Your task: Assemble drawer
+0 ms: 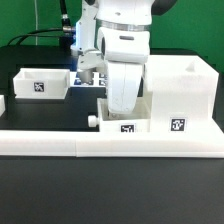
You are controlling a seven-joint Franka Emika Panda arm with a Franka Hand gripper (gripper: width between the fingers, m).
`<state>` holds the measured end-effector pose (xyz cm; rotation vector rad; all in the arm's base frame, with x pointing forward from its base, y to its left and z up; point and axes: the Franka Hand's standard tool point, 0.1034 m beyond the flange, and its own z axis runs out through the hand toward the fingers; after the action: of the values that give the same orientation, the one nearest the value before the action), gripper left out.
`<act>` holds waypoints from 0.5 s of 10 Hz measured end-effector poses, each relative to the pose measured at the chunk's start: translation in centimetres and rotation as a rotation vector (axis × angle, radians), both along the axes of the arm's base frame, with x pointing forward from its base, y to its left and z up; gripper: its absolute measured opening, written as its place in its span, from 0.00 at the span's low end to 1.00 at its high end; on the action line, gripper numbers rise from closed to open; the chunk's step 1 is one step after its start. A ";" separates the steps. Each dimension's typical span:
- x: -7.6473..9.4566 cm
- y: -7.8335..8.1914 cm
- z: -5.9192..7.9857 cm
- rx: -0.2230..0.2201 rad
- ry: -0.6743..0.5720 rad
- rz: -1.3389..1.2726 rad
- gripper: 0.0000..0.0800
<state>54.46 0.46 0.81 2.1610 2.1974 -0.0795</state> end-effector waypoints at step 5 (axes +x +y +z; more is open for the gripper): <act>0.1 0.6 0.1 -0.001 -0.007 -0.103 0.06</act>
Offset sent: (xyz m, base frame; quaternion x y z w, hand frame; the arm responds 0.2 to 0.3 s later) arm 0.0213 0.0327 0.0028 -0.0495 0.0070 0.0751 0.9959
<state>54.51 1.10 0.88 2.2702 2.0809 -0.0773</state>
